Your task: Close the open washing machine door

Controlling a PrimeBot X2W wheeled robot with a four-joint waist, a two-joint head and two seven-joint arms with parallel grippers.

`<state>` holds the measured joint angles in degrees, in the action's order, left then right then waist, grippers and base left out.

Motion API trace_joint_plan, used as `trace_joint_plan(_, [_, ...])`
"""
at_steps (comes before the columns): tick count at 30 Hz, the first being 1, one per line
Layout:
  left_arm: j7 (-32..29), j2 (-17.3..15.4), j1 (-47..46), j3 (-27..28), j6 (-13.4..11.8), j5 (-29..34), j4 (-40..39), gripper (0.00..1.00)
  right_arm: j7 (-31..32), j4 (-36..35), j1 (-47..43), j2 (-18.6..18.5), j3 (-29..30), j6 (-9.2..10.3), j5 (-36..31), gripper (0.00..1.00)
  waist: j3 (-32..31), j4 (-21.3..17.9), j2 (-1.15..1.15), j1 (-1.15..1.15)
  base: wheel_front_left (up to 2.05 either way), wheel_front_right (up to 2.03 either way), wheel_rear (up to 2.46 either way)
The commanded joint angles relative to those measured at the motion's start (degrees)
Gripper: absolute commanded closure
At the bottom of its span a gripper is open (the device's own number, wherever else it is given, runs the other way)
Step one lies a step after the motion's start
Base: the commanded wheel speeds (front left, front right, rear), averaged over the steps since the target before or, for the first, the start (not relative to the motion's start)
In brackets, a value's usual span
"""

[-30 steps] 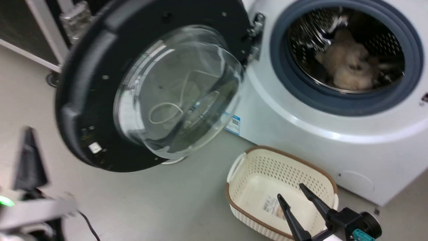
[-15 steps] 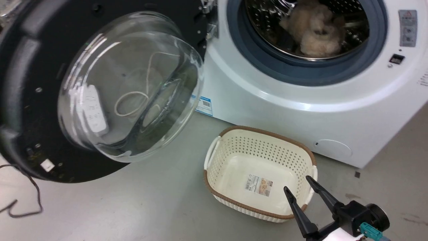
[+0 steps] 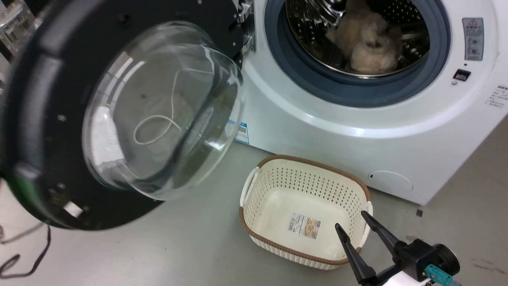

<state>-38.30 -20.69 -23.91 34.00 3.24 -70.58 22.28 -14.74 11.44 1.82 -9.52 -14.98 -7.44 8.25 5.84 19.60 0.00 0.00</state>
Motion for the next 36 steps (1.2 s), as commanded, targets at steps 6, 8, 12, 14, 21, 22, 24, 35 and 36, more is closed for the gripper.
trace_joint_plan(6, [-11.9,6.95,10.14,-3.81,0.97,-5.92,-9.21,1.0,-0.26,0.27,-1.84,3.79,7.83,-0.05,0.09,0.0,-5.06,0.83,0.0,0.0,0.0,0.0,0.0])
trace_joint_plan(8, [-12.82,7.97,11.41,-4.51,1.02,-6.22,-10.48,1.0,-0.26,0.33,-2.15,4.22,8.52,-0.05,-0.29,0.0,-5.59,0.87,0.0,0.0,0.0,0.0,0.0])
trace_joint_plan(12, [-15.12,12.67,16.26,-7.73,1.15,-6.66,-15.46,1.0,-0.26,0.38,-2.96,5.43,10.77,-0.05,-1.54,0.0,-7.15,0.58,0.0,0.0,0.0,0.0,0.0])
trace_joint_plan(14, [-15.69,14.99,18.61,-9.64,0.78,-7.0,-17.8,1.0,-0.26,0.0,-3.0,5.89,12.12,-0.05,-1.28,0.0,-7.51,-0.07,0.0,0.0,0.0,0.0,0.0])
trace_joint_plan(21, [-12.01,17.75,26.56,-20.32,0.03,-10.93,-23.15,1.0,-0.26,-0.02,-2.74,6.45,13.64,-0.05,-2.71,0.0,-7.21,-5.12,0.0,0.0,0.0,0.0,0.0])
trace_joint_plan(22, [-10.42,17.77,27.22,-22.57,0.07,-12.3,-23.3,1.0,-0.26,-0.03,-2.7,6.47,13.65,-0.05,-2.93,0.0,-6.84,-6.16,0.0,0.0,0.0,0.0,0.0])
trace_joint_plan(24, [-6.97,17.78,27.83,-26.86,0.31,-14.69,-23.09,1.0,-0.26,0.02,-2.53,6.5,13.66,-0.05,-3.26,0.0,-5.99,-8.36,0.0,0.0,0.0,0.0,0.0])
trace_joint_plan(35, [11.08,17.81,19.42,-44.29,2.8,-20.85,-16.11,1.0,-0.26,-0.75,0.43,6.04,13.89,-0.05,-3.78,0.0,1.07,-23.73,0.0,0.0,0.0,0.0,0.0])
trace_joint_plan(36, [13.17,17.81,17.76,-45.22,2.91,-21.58,-14.82,1.0,-0.26,-0.84,0.73,6.03,14.03,-0.05,-3.62,0.0,1.66,-24.99,0.0,0.0,0.0,0.0,0.0])
